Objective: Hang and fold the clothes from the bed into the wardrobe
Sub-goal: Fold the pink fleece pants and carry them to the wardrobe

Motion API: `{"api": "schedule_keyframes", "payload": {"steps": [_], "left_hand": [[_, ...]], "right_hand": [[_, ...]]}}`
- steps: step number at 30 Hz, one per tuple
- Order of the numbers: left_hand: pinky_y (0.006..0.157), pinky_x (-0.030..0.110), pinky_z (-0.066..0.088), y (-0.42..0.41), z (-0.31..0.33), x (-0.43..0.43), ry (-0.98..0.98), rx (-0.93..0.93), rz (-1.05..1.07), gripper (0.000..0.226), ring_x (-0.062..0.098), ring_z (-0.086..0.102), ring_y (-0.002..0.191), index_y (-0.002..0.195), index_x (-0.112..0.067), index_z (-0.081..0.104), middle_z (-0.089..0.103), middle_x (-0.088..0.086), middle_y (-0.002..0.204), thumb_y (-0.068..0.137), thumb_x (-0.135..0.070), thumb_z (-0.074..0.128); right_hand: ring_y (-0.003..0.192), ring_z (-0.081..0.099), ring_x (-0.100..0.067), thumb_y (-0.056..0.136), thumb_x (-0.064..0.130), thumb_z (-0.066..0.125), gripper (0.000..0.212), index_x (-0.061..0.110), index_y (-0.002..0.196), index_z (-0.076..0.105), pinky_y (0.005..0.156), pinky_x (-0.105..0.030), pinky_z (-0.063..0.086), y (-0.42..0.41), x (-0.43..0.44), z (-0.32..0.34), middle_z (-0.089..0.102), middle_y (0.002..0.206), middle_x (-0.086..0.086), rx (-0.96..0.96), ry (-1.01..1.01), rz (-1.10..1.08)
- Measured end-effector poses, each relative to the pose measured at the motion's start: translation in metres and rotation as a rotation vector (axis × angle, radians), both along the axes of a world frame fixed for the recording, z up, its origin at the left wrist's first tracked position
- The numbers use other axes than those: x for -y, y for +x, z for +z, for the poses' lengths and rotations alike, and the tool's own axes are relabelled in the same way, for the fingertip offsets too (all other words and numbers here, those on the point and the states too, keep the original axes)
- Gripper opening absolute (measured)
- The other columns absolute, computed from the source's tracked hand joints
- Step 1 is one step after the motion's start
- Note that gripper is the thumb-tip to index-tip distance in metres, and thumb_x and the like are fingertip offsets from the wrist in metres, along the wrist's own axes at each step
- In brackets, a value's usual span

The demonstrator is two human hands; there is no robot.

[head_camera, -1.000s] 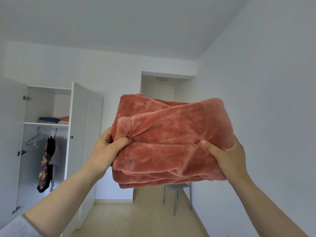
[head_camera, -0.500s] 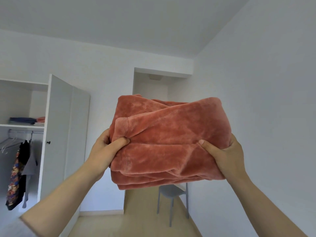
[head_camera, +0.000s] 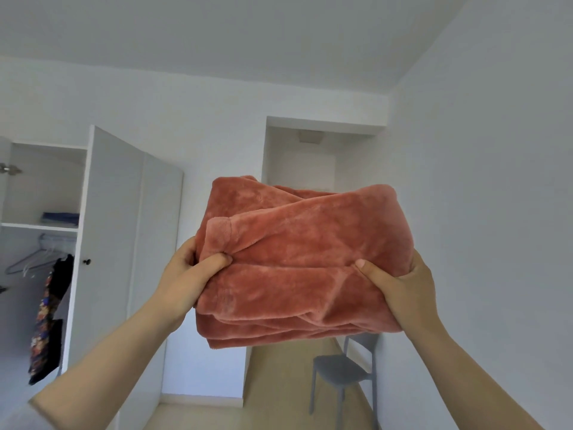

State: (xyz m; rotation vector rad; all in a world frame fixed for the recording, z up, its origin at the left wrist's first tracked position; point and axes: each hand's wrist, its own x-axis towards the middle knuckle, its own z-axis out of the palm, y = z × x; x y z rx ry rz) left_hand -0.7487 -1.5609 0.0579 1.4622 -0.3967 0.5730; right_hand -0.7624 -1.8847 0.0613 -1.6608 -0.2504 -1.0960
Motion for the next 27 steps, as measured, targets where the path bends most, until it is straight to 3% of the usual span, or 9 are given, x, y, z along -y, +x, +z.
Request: {"api": "schedule_keyframes", "payload": {"steps": [4, 11, 14, 19, 23, 27], "left_hand": [[0.074, 0.034, 0.057, 0.056, -0.007, 0.001, 0.012, 0.001, 0.036, 0.065, 0.013, 0.072, 0.092, 0.115, -0.036, 0.063, 0.073, -0.008, 0.106, 0.053, -0.050, 0.075], [0.073, 0.030, 0.057, 0.163, -0.014, -0.024, 0.040, 0.018, 0.096, 0.070, 0.011, 0.071, 0.090, 0.119, -0.034, 0.061, 0.072, -0.009, 0.106, 0.053, -0.052, 0.074], [0.069, 0.026, 0.056, 0.210, -0.011, -0.039, 0.034, 0.014, 0.118, 0.071, 0.008, 0.071, 0.087, 0.118, -0.036, 0.061, 0.071, -0.011, 0.104, 0.050, -0.054, 0.074], [0.074, 0.033, 0.058, 0.286, -0.009, -0.061, 0.026, -0.001, 0.131, 0.075, 0.014, 0.071, 0.091, 0.121, -0.033, 0.060, 0.071, -0.007, 0.107, 0.051, -0.054, 0.074], [0.071, 0.031, 0.057, 0.340, -0.012, -0.070, 0.018, -0.018, 0.154, 0.064, 0.015, 0.072, 0.092, 0.118, -0.032, 0.062, 0.072, -0.007, 0.105, 0.057, -0.045, 0.075], [0.069, 0.030, 0.057, 0.392, -0.015, -0.073, 0.027, -0.006, 0.208, 0.067, 0.013, 0.072, 0.089, 0.116, -0.035, 0.062, 0.073, -0.008, 0.104, 0.053, -0.051, 0.074]], "right_hand": [[0.079, 0.060, 0.018, 0.058, 0.045, 0.089, 0.056, 0.037, 0.103, 0.057, 0.057, 0.001, 0.043, 0.071, 0.002, -0.006, 0.066, 0.094, 0.020, -0.014, 0.004, 0.038], [0.088, 0.066, 0.000, 0.059, 0.044, 0.089, 0.063, 0.026, 0.112, 0.061, 0.073, -0.018, 0.049, 0.195, -0.024, -0.020, 0.070, 0.100, 0.013, -0.012, 0.015, 0.081], [0.084, 0.065, 0.005, 0.058, 0.044, 0.089, 0.057, 0.032, 0.107, 0.061, 0.071, -0.015, 0.047, 0.246, -0.041, -0.017, 0.070, 0.097, 0.016, -0.011, 0.021, 0.089], [0.079, 0.062, 0.015, 0.059, 0.044, 0.089, 0.049, 0.040, 0.095, 0.057, 0.067, -0.012, 0.044, 0.328, -0.064, -0.013, 0.068, 0.093, 0.020, -0.008, 0.024, 0.108], [0.083, 0.065, 0.008, 0.055, 0.049, 0.088, 0.060, 0.036, 0.106, 0.059, 0.070, -0.014, 0.047, 0.390, -0.075, -0.016, 0.068, 0.097, 0.019, -0.013, 0.015, 0.151], [0.085, 0.066, 0.004, 0.054, 0.047, 0.090, 0.065, 0.031, 0.110, 0.060, 0.071, -0.015, 0.051, 0.457, -0.078, -0.017, 0.069, 0.098, 0.017, 0.007, 0.034, 0.202]]}}
